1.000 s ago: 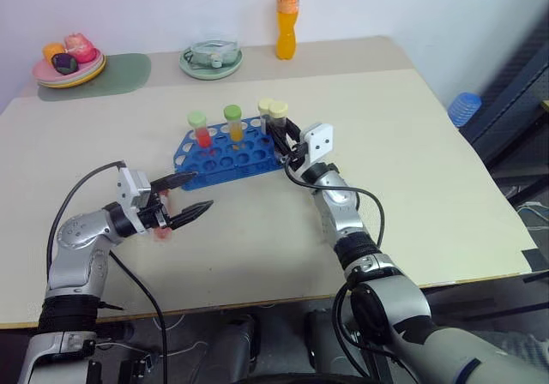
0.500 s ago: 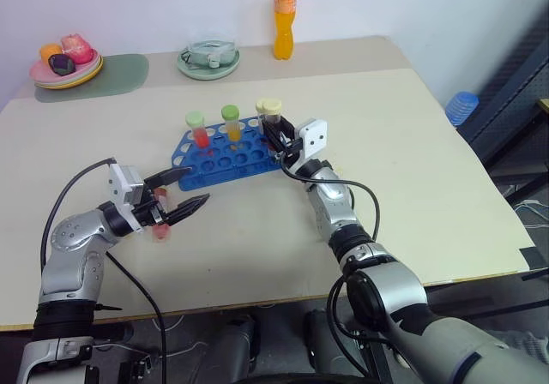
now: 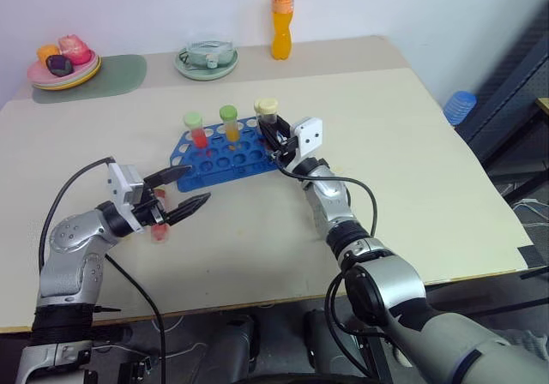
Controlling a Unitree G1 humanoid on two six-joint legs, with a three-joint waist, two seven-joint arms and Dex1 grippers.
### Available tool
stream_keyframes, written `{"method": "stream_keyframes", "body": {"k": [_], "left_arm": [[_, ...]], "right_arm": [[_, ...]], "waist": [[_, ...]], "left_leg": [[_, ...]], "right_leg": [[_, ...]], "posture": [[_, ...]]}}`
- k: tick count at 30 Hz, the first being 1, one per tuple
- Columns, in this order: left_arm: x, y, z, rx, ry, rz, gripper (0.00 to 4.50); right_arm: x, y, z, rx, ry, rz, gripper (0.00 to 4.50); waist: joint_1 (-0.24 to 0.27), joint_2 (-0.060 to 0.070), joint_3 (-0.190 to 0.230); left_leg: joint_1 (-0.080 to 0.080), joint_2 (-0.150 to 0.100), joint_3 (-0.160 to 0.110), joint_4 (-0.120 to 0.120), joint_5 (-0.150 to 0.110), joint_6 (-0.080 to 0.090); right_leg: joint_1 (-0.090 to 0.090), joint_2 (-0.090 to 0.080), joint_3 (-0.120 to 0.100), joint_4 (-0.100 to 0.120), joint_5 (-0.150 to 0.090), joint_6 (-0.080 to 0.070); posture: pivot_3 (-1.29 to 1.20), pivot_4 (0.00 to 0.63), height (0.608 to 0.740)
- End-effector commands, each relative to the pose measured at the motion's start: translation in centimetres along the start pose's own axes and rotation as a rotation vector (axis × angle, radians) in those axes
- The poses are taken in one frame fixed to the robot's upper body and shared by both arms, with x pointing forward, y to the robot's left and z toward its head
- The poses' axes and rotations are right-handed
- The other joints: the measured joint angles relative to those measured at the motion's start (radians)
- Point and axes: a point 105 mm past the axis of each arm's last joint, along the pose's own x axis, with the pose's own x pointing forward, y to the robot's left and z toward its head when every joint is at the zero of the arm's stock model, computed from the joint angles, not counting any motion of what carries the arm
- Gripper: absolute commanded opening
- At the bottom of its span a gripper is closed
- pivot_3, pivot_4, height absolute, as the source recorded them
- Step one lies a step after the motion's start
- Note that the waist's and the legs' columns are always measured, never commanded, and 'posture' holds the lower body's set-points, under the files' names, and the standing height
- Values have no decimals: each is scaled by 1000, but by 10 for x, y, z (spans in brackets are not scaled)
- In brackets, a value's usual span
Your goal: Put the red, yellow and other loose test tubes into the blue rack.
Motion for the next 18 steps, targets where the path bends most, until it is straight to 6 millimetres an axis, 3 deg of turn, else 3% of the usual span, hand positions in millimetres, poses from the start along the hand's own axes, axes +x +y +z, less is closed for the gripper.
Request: {"method": "stream_keyframes", "body": {"k": [1, 10, 17, 18], "left_arm": [[-3, 2, 13, 34, -31, 13, 3931], [-6, 1, 11, 30, -30, 27, 3931], [-5, 0, 14, 32, -37, 35, 3931], [-5, 0, 14, 32, -38, 36, 3931]], "right_arm": [[6, 5, 5, 2, -19, 15, 813], [5, 9, 4, 43, -19, 50, 813], [5, -1, 9, -13, -34, 10, 4097], [5, -1, 9, -14, -33, 10, 4097]], "waist": [[-1, 0, 0], [-3, 0, 0], [-3, 0, 0], [-3, 0, 0]], "left_leg": [[0, 0, 0, 0, 0, 0], [0, 0, 0, 0, 0, 0], [0, 0, 0, -1, -1, 1], [0, 0, 0, -1, -1, 1]], "right_leg": [[0, 0, 0, 0, 0, 0], [0, 0, 0, 0, 0, 0], [0, 0, 0, 0, 0, 0], [0, 0, 0, 0, 0, 0]], "posture": [[0, 150, 740], [0, 150, 740], [0, 150, 740], [0, 150, 740]]}}
